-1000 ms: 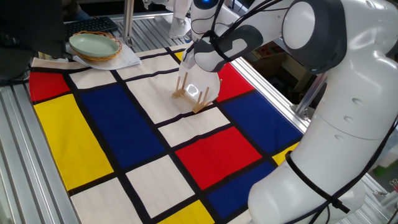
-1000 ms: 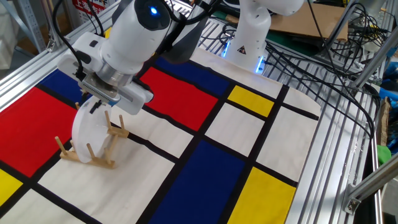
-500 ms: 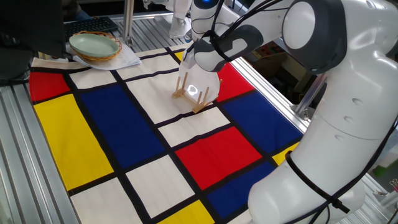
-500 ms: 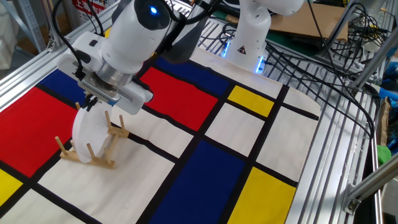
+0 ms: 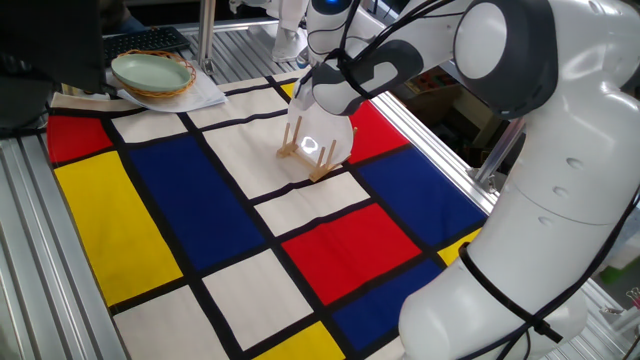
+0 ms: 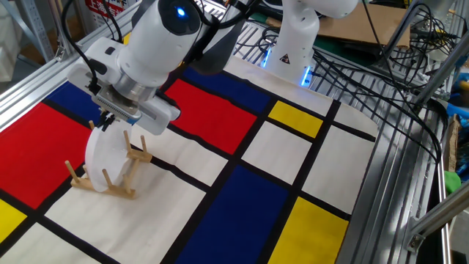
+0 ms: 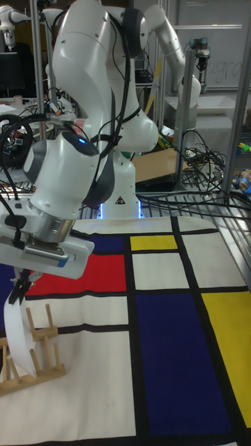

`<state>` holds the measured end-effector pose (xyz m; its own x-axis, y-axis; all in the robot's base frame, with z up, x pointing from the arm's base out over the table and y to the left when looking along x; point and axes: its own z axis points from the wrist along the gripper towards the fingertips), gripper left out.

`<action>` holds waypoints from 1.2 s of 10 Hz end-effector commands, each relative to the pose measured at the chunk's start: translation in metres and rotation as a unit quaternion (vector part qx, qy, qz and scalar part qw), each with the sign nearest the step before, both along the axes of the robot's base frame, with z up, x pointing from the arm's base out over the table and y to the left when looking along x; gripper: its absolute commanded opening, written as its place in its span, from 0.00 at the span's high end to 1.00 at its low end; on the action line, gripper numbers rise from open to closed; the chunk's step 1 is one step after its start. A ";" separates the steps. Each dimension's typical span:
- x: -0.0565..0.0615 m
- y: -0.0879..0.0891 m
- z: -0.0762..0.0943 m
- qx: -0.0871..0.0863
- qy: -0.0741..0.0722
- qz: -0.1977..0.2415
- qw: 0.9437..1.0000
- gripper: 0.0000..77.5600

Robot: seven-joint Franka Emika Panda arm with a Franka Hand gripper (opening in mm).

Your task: Take the dish off the dish rack

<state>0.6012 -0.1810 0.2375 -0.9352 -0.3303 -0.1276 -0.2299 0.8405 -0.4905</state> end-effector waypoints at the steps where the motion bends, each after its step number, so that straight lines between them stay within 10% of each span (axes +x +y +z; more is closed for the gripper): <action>1: 0.006 -0.014 0.061 -0.066 0.007 -0.003 0.998 0.99; 10: 0.005 -0.017 0.089 -0.084 0.008 -0.004 0.996 0.99; 12: 0.008 -0.009 0.109 -0.055 0.032 -0.019 0.998 0.99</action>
